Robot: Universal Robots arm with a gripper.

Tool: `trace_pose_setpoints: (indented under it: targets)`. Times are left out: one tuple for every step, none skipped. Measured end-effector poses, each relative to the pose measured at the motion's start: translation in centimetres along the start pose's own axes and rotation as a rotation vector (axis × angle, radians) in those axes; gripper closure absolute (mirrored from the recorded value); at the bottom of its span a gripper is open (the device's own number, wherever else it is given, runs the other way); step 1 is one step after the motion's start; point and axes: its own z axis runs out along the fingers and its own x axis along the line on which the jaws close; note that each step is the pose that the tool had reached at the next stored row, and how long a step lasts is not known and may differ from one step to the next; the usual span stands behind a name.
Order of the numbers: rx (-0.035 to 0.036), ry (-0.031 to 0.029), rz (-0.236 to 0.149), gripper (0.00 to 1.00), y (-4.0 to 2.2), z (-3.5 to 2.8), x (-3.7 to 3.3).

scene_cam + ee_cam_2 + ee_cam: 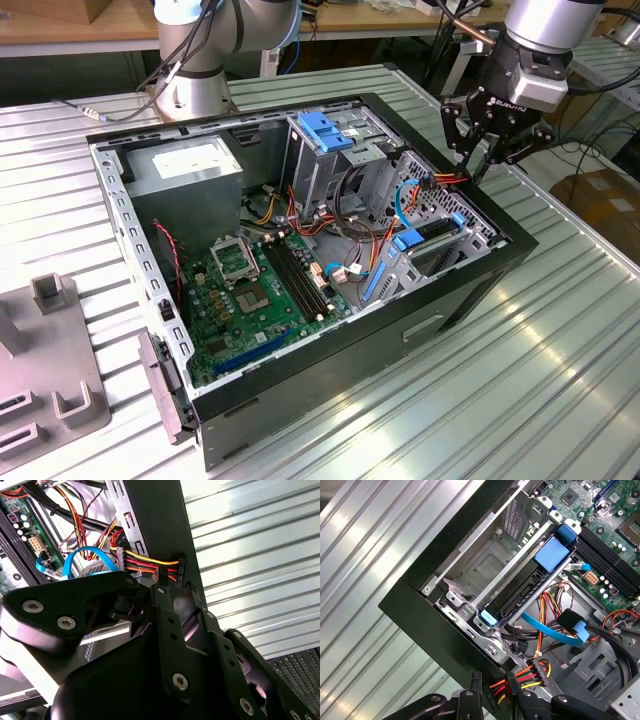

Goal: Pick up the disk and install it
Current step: 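Insert the first disk wire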

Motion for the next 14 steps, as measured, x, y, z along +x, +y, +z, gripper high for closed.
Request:
trace_pose_setpoints:
  targets:
    - [0.0,0.0,0.0,0.68,0.0,0.0,0.0]
    - [0.0,0.0,0.0,0.68,0.0,0.0,0.0]
    - [0.0,0.0001,0.0,0.68,0.0,0.0,0.0]
    - [-0.0001,0.0001,0.0,0.68,0.0,0.0,0.0]
    - [-0.0001,0.0001,0.0,0.68,0.0,0.0,0.0]
    - [-0.0001,0.0001,0.0,0.68,0.0,0.0,0.0]
    - [-0.0001,0.0002,0.0,0.68,0.0,0.0,0.0]
    - [-0.0001,0.0001,0.0,0.68,0.0,0.0,0.0]
    - [-0.0002,0.0002,0.0,0.68,0.0,0.0,0.0]
    - [-0.0001,0.0001,0.0,0.68,0.0,0.0,0.0]
    - [0.0001,0.0,-0.002,0.68,0.0,0.0,0.0]
    - [0.0005,0.0,-0.006,0.68,-0.01,0.0,0.0]
    - [0.001,0.0,-0.014,0.68,-0.01,-0.01,0.01]
    - [0.0017,-0.0002,-0.023,0.68,-0.04,0.0,0.03]
